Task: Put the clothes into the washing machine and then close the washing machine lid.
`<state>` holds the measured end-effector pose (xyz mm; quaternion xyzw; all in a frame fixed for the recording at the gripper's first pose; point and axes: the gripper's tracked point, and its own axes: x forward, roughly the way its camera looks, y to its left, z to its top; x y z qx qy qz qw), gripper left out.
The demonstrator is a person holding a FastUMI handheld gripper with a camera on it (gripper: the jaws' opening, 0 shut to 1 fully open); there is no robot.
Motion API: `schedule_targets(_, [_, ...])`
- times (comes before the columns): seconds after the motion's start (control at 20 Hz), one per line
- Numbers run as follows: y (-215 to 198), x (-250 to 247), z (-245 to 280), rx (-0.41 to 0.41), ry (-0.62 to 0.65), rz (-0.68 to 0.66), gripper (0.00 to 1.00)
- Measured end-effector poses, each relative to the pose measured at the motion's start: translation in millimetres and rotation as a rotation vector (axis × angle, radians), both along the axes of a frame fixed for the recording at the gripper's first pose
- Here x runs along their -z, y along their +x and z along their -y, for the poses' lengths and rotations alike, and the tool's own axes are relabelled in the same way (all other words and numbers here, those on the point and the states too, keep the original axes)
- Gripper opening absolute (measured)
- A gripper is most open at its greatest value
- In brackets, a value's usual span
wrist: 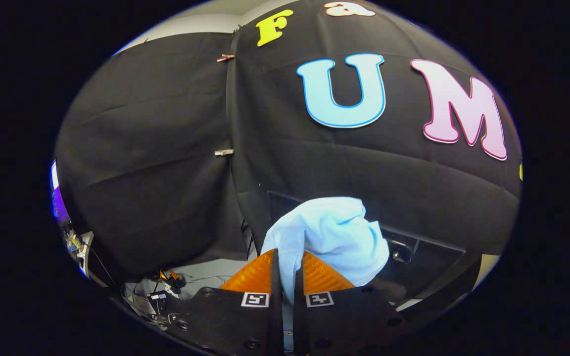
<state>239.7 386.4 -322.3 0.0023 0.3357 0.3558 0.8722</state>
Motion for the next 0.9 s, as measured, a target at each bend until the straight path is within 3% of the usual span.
schedule_targets(0.55, [-19,37,1,-0.045,-0.096,-0.100,0.12])
schedule_targets(0.65, [-17,31,-2,-0.051,-0.082,-0.088,0.17])
schedule_targets(0.85, [-13,17,-3,-0.056,-0.059,-0.024,0.85])
schedule_targets(0.9, [-13,20,-3,-0.057,-0.063,-0.028,0.92])
